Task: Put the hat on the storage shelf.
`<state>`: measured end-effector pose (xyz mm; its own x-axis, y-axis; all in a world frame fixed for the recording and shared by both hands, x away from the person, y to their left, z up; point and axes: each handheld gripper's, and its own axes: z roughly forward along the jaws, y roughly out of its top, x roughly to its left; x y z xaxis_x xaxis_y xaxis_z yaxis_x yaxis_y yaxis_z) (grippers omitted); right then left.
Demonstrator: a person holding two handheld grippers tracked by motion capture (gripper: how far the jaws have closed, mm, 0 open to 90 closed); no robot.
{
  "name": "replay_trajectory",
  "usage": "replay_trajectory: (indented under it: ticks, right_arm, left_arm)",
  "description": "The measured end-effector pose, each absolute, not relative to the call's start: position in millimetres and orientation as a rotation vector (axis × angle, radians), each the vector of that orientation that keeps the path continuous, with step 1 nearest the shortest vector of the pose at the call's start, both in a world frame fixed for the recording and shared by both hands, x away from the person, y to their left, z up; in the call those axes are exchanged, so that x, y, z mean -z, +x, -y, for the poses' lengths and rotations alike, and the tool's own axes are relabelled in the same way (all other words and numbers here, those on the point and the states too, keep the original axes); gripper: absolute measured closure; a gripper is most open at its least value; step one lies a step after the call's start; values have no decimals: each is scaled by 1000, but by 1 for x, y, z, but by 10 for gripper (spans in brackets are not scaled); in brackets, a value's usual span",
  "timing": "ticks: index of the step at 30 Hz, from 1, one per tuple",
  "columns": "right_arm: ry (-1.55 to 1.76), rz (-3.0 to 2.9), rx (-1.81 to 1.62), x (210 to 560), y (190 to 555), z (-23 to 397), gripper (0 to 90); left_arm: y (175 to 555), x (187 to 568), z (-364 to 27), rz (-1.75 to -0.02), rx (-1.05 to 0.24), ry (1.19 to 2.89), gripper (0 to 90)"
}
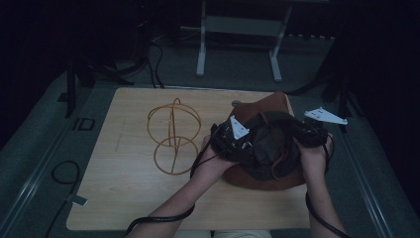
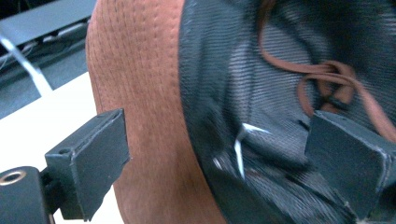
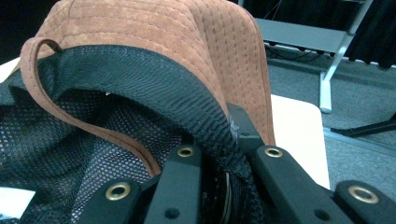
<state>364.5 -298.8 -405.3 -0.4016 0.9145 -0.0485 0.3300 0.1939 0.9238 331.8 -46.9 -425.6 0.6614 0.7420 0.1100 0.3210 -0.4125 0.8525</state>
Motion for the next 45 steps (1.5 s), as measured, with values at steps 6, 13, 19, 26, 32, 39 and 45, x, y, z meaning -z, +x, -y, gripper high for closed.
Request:
replay_trajectory:
  ticks: [6, 13, 19, 26, 32, 39, 45]
  right_arm:
    - [1142, -1824, -1219, 405, 357, 298, 845]
    - [1113, -1808, -1247, 402, 344, 295, 845]
    - [1100, -1833, -1267, 405, 334, 292, 844]
    - [1087, -1868, -1244, 413, 330, 284, 843]
    - [1084, -1852, -1261, 415, 321, 285, 840]
    - [1065, -1866, -1288, 414, 309, 289, 733]
    - [1023, -1911, -1363, 419, 290, 298, 529]
  left_arm:
    - [350, 426, 60, -915, -649, 2017, 159]
    - [367, 436, 67, -973, -692, 2038, 339]
    - [373, 443, 69, -978, -747, 2071, 613]
    - [375, 439, 62, -992, -784, 2033, 869]
    - [369, 428, 60, -942, -836, 2010, 876]
    - [361, 415, 56, -872, -894, 1960, 877]
    - [358, 402, 50, -818, -936, 1925, 878]
